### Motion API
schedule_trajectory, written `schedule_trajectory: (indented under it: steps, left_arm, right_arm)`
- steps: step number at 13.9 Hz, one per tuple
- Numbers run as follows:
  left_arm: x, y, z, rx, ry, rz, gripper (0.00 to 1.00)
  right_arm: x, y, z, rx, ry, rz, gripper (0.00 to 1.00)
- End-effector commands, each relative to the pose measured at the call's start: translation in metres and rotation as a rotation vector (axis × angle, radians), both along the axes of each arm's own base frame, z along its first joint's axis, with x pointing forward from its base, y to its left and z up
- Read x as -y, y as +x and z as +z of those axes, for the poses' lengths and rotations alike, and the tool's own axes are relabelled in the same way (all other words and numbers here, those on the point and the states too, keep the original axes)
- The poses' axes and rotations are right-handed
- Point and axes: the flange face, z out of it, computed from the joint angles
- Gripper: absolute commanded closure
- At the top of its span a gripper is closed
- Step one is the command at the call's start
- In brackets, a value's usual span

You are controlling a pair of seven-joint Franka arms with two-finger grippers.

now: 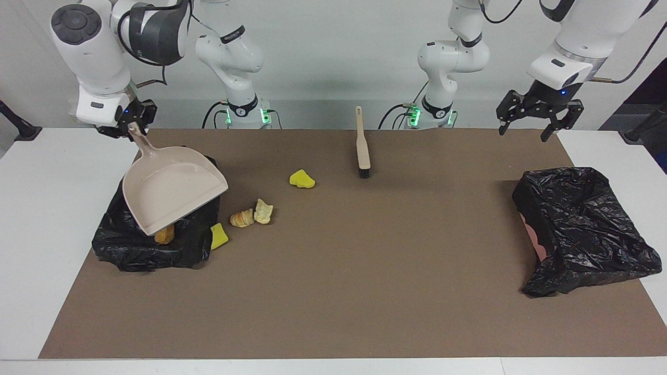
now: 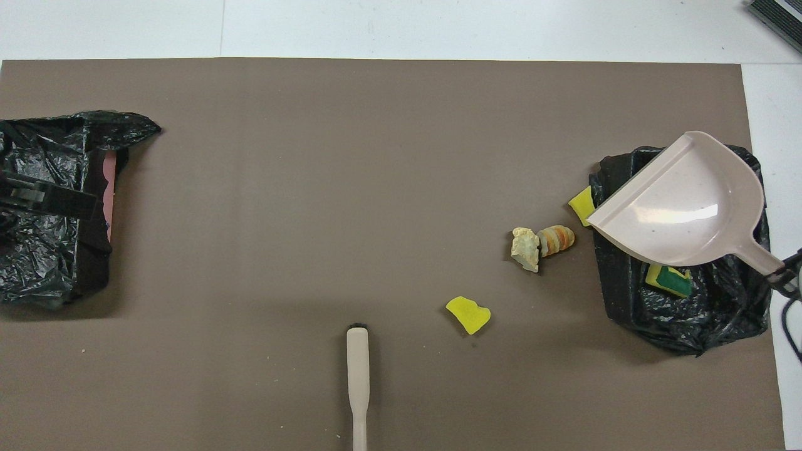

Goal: Sweep and dump trash in bin
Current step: 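Bring the empty dustpan back to the table center and release it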

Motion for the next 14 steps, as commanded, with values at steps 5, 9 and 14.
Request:
schedule_trajectory:
  steps: [5,9,14]
  left_arm:
    - [-0.009,-0.003,0.005,-0.016,0.023,0.011,0.00]
    - [-0.010,0.000,0.007,0.003,0.050,0.014,0.00]
    - [-0.013,-0.003,0.007,-0.009,0.051,0.017,0.00]
  right_arm:
    - [-0.123,0.034,-0.055,0.010,0.127,-0.511,1.00]
    - [-0.244,0.055,-0.078,0.020,0.110,-0.553,1.00]
    - [-0.359,0.059,-0.118,0.104,0.147,-0.634,1.00]
